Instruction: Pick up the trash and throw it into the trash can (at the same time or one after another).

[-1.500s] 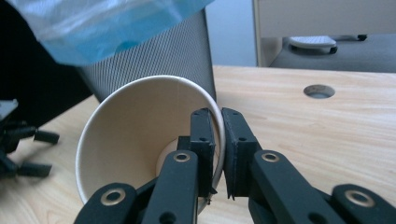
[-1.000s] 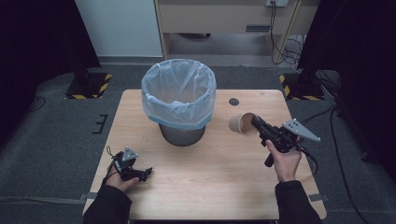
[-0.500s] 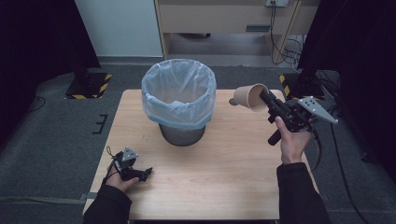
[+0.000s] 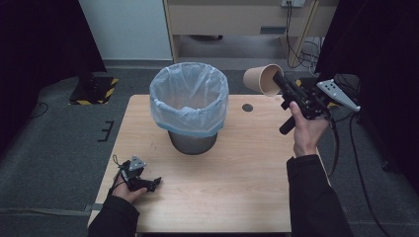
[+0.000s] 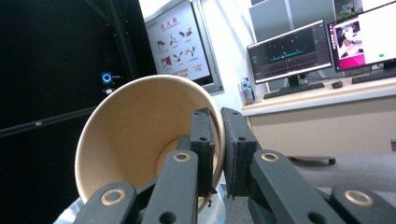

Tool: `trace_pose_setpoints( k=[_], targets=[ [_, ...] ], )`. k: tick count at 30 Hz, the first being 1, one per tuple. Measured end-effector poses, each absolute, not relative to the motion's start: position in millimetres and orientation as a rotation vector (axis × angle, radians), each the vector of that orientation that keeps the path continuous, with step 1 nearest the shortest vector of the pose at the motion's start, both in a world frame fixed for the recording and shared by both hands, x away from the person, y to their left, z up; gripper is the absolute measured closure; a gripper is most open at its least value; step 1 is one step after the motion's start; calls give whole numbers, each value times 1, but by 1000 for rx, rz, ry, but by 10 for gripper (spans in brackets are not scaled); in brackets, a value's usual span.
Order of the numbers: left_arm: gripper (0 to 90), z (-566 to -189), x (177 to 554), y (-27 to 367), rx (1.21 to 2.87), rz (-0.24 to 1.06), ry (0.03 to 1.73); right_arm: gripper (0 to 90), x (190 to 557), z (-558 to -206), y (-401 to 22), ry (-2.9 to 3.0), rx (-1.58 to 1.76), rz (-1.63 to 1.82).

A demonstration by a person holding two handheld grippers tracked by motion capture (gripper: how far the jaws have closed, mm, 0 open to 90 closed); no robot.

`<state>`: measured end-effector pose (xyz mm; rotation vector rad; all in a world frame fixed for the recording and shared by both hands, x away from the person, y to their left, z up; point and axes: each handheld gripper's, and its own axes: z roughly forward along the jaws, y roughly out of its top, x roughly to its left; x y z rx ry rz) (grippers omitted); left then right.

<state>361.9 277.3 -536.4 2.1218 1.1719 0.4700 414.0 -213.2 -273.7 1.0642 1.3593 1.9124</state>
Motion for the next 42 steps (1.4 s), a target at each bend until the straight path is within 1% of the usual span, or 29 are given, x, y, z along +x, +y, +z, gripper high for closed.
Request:
trace_pose_setpoints(
  k=[9,24,34,42],
  targets=[
    [0,-536,362,277,2122,469,1171,843,433,-260,-192,1368,1058,1932],
    [0,-536,362,277,2123,468,1168,842,461,-249,-136,1448,1024,1944],
    [0,-536,363,277,2123,468,1168,841,481,-263,-106,1525,1054,1905],
    [0,-536,363,277,2124,468,1166,834,495,-283,-80,1617,1073,1820]
  ],
)
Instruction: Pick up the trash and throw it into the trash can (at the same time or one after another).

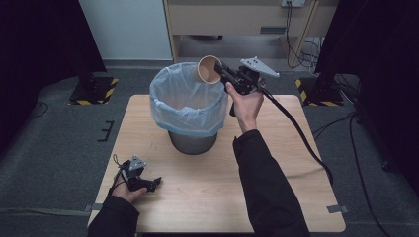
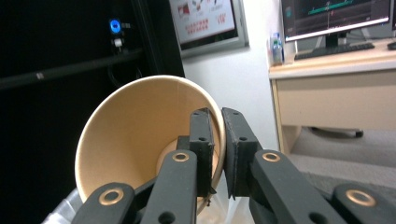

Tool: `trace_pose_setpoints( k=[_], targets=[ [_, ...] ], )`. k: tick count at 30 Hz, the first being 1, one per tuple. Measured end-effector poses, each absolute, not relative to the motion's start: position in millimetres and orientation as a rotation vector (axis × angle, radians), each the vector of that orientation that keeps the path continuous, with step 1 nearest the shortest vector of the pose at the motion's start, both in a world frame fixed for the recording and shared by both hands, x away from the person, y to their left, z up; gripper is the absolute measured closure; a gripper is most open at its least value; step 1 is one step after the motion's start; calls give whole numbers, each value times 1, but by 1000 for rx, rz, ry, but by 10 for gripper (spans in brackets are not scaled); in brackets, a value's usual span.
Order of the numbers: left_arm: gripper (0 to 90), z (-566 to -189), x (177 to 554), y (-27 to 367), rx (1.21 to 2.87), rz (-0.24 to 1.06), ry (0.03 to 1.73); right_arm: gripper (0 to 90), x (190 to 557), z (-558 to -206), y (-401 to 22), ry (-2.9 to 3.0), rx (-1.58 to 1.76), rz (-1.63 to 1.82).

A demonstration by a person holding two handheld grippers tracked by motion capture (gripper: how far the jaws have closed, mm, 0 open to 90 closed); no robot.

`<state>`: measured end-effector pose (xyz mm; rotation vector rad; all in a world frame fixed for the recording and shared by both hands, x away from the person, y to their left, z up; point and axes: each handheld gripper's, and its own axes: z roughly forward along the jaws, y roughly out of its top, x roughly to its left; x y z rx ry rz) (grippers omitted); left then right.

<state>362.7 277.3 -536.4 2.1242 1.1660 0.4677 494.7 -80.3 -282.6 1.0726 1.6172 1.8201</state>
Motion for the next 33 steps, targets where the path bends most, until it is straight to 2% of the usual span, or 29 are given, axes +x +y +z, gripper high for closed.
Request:
trace_pose_setpoints(
  k=[2,5,8,10,13,15,23,33],
  targets=[
    [0,-536,363,277,2124,468,1166,800,498,-289,-74,1644,1079,1790],
    [0,-536,363,277,2124,467,1166,639,505,-298,-66,1741,1092,1754],
    [0,-536,363,277,2124,467,1166,558,507,-304,-66,1800,1065,1706],
    [0,-536,363,277,2123,468,1166,510,505,-304,-72,1789,1066,1719],
    [0,-536,363,277,2123,468,1166,393,498,-302,-91,1753,1069,1746],
    [0,-536,363,277,2123,467,1166,357,491,-303,-105,1737,1072,1750],
    [0,-536,363,277,2125,467,1165,278,451,-339,-151,1766,1090,1720],
    [0,-536,362,277,2125,468,1166,252,402,-421,-196,1926,1170,1541]
  ],
)
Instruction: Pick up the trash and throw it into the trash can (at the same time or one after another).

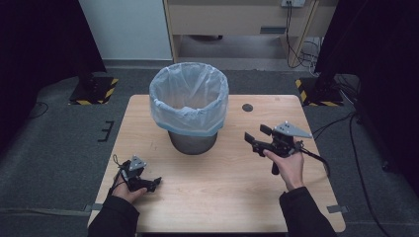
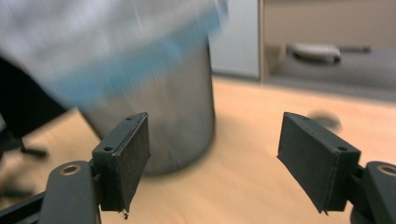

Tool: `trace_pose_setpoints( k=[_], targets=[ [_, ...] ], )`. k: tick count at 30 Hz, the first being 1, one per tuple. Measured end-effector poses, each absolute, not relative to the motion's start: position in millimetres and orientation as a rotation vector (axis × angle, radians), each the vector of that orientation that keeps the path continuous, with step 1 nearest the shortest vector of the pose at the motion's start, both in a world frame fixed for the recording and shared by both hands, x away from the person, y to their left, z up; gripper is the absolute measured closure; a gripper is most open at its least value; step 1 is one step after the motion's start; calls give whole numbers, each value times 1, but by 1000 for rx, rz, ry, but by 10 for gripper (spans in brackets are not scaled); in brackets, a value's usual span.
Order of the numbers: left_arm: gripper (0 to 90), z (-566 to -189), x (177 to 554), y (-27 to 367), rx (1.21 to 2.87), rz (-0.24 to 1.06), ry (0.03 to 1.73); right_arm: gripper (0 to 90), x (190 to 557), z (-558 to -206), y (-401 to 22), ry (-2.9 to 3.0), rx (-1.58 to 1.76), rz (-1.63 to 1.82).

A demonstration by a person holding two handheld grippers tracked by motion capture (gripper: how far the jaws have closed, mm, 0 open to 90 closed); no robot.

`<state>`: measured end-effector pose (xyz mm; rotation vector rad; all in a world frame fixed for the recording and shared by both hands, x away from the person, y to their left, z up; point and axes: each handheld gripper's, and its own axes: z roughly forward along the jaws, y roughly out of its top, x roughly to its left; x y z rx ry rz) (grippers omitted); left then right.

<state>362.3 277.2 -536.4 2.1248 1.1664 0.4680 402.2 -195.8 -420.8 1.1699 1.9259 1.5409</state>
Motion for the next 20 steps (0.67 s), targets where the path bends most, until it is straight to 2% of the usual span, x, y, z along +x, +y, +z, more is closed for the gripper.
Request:
trace_pose_setpoints(
  k=[6,12,20],
  targets=[
    [0,-536,362,277,2125,468,1167,248,386,-464,-218,2002,1232,1427],
    [0,-536,362,277,2125,467,1166,227,383,-503,-237,2142,1274,1167],
    [0,-536,362,278,2123,465,1165,188,385,-510,-257,2136,1312,1059]
  ],
)
